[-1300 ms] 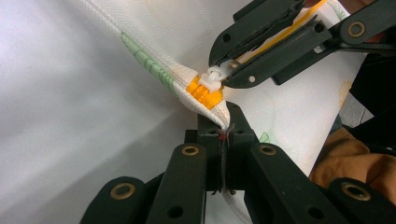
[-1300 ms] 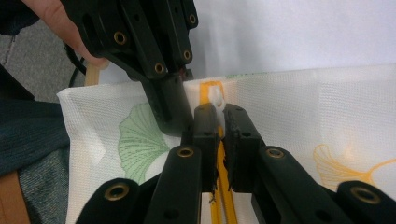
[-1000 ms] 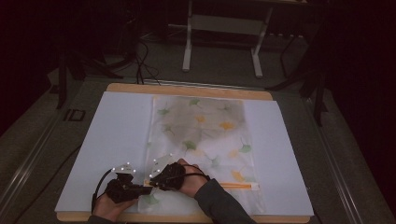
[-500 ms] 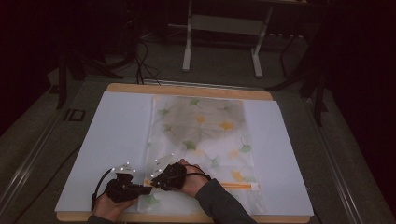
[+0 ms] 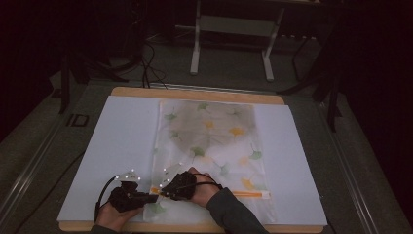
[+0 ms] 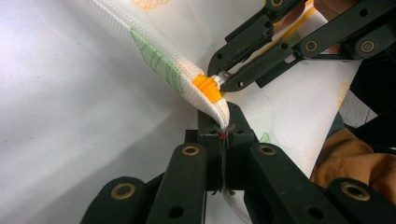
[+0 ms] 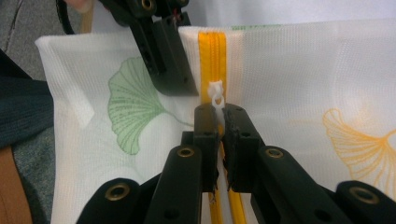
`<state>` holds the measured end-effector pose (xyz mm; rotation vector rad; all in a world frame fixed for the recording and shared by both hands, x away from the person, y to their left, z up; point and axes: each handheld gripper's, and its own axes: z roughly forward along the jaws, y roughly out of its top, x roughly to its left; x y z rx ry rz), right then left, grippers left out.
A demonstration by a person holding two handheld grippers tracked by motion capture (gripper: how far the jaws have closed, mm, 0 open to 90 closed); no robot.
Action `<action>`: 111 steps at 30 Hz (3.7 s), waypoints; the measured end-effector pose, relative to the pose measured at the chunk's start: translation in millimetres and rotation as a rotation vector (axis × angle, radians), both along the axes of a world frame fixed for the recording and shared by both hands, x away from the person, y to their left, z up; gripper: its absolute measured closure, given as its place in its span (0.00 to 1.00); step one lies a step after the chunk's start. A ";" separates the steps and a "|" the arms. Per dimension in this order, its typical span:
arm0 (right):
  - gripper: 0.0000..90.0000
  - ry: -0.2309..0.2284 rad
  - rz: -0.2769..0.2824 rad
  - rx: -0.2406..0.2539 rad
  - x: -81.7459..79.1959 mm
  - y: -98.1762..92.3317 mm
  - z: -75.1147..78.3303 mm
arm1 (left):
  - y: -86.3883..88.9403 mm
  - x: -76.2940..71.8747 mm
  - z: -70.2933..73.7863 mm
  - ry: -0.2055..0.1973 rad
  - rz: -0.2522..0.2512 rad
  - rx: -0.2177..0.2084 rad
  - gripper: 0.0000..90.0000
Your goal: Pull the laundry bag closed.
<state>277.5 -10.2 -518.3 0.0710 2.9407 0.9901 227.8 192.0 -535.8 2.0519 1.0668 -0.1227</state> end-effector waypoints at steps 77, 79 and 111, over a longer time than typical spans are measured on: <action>0.94 0.027 -0.019 -0.035 1.5 -31.4 -6.1 | 6.0 -1.0 4.3 -0.013 0.000 -0.057 0.98; 0.94 0.023 -0.017 -0.034 1.3 -31.1 -6.1 | 6.1 -1.2 4.4 -0.013 0.001 -0.060 0.98; 0.94 -0.006 -0.037 -0.090 -0.7 -53.6 -2.2 | 10.4 -1.2 5.9 -0.021 0.006 -0.077 0.98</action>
